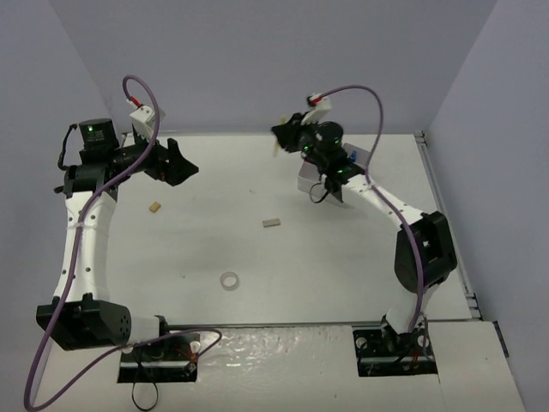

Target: Sort the stationery into containers

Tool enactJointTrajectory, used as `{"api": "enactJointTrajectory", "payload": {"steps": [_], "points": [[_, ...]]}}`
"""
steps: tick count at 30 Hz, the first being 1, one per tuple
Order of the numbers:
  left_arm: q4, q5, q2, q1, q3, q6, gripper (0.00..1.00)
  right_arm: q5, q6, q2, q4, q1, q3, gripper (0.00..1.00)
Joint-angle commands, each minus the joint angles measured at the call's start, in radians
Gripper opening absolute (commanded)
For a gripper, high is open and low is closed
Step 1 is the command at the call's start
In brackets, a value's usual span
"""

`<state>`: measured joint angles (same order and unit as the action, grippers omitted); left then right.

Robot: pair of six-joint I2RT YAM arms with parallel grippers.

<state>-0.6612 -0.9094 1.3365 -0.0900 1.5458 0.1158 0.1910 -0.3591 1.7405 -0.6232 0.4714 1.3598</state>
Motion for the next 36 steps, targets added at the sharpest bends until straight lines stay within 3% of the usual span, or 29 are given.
{"api": "enactJointTrajectory", "payload": {"steps": [1, 8, 18, 27, 36], "points": [[-0.046, 0.086, 0.016, -0.018, 0.061, 0.068, 0.97, -0.26, 0.212, -0.189, -0.067, -0.131, -0.123, 0.0], [-0.061, 0.159, 0.018, -0.034, 0.02, 0.127, 0.97, -0.277, 0.291, -0.12, -0.023, -0.289, -0.184, 0.0], [-0.087, 0.323, 0.041, -0.084, -0.048, 0.191, 0.97, -0.258, 0.291, -0.043, -0.113, -0.298, -0.257, 0.0], [-0.074, 0.333, 0.063, -0.131, -0.067, 0.196, 0.97, -0.232, 0.286, -0.004, -0.236, -0.298, -0.349, 0.0], [-0.088, 0.345, 0.066, -0.156, -0.072, 0.213, 0.97, -0.213, 0.329, 0.037, -0.278, -0.297, -0.264, 0.0]]}}
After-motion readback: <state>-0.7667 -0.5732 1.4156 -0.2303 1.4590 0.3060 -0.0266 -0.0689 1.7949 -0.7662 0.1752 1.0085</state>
